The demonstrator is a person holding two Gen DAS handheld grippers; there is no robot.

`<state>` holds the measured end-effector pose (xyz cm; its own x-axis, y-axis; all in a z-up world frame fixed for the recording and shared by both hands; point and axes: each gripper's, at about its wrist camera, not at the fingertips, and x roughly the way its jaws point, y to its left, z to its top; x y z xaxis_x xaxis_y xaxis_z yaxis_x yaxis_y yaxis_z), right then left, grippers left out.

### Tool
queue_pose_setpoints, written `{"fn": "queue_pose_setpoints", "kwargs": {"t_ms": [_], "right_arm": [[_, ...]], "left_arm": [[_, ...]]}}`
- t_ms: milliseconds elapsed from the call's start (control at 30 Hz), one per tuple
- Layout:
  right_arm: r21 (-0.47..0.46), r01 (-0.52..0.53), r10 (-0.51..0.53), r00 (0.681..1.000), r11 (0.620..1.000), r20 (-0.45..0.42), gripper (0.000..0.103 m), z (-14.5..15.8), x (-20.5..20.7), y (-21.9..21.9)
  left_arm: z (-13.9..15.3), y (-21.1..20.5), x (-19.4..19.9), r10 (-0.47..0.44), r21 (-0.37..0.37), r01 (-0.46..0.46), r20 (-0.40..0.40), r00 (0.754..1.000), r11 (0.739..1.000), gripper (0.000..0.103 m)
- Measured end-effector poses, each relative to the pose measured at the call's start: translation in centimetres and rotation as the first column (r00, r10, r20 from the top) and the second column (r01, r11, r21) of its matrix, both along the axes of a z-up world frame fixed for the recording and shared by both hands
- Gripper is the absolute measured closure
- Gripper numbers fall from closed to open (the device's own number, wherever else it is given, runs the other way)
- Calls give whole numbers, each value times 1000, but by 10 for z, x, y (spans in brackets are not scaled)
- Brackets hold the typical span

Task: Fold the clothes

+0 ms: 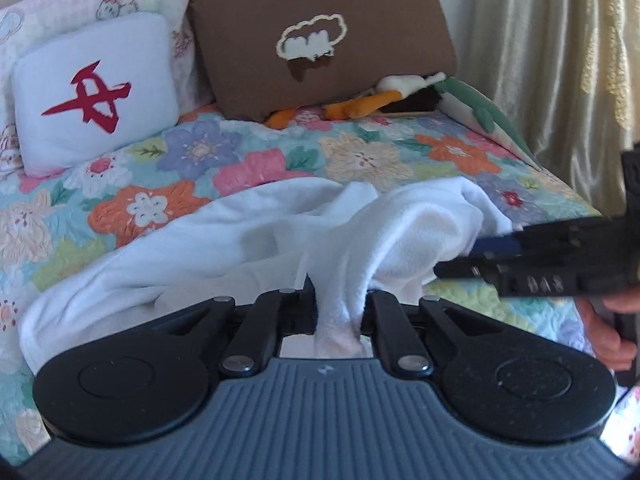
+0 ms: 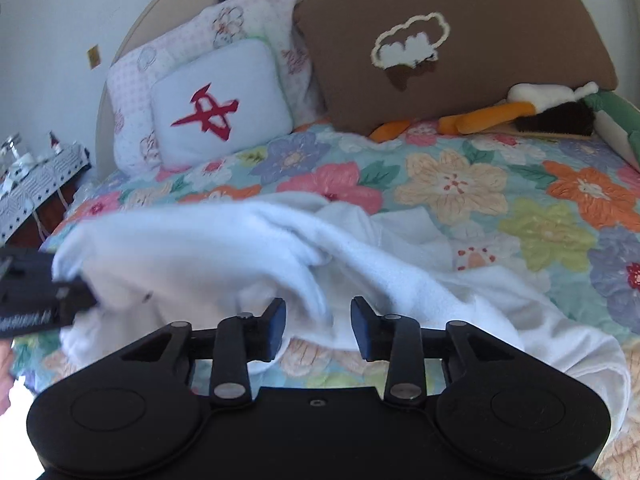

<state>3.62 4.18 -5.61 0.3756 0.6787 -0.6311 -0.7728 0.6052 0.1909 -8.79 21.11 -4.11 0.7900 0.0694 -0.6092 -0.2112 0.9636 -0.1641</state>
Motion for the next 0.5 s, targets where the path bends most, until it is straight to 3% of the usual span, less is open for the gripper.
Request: {"fn": "queue_pose_setpoints", "kwargs": {"t_ms": [133, 233, 300, 400, 433, 467, 500], "right_arm": [[-79, -137, 139, 990, 987, 14, 57, -13, -26, 9], [-130, -184, 196, 976, 974, 91, 52, -25, -48, 27], [-154, -181, 207, 963, 971, 173, 44, -33, -59, 42], [-180, -118, 169, 940, 977, 298, 46, -43, -66, 61], [-184, -89, 146, 934, 979, 327, 52, -45, -67, 66], [-187, -59, 124, 926, 981, 355, 83, -46, -68, 70], [-183, -44, 109, 926, 982, 361, 93, -43, -67, 69]], "left_arm": [[-7, 18, 7, 42, -130, -44, -19, 999, 990, 96], [-6, 14, 1, 26, -140, -27, -11, 1000, 990, 96], [-4, 12, -5, 14, -145, -16, -12, 1000, 989, 96], [-1, 12, -11, 7, -146, -12, -35, 999, 989, 96], [0, 14, -11, 13, -140, -20, -48, 999, 990, 96], [0, 16, -9, 26, -128, -34, -64, 998, 991, 96], [-2, 17, -4, 42, -104, -52, -89, 995, 993, 96]]}}
